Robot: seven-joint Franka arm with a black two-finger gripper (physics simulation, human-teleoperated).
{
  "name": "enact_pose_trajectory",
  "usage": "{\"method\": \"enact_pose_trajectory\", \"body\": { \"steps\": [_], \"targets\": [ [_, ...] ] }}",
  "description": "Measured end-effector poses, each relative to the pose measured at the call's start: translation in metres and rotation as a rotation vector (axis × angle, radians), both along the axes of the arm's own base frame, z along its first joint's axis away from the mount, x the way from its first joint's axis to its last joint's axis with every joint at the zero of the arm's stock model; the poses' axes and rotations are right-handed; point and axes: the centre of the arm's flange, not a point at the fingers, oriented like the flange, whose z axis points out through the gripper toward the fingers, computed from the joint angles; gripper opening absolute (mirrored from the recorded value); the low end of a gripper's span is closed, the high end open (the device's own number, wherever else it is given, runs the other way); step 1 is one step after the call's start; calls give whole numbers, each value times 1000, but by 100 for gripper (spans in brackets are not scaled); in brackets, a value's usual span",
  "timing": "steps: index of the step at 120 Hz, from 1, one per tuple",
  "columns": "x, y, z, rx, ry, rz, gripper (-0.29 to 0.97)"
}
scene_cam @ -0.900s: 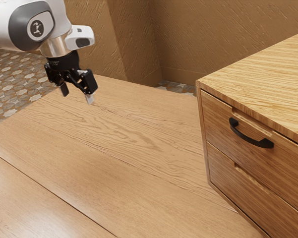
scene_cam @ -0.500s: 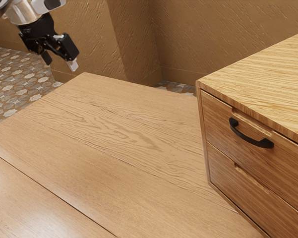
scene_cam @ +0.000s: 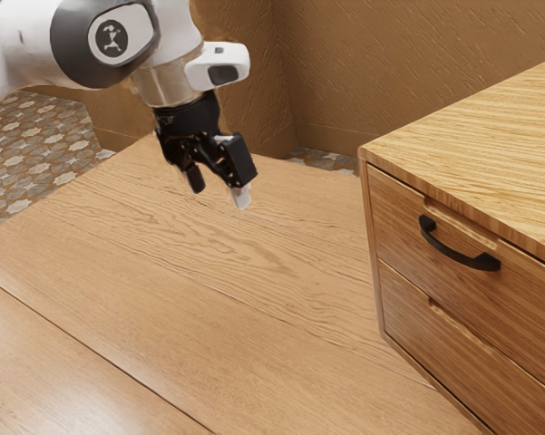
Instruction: Pull the drawer handle with one arm to open the drawer
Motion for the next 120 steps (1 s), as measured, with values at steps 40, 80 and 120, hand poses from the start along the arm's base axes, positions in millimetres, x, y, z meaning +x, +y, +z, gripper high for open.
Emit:
{"method": "enact_pose_trajectory", "body": {
  "steps": [40,80,120],
  "targets": [
    [-51,-44,-10,-210,-119,300,68],
    [-55,-136,-22,-376,-126,580,68],
    [-46,-169,-26,-534,-160,804,68]
  ]
}}
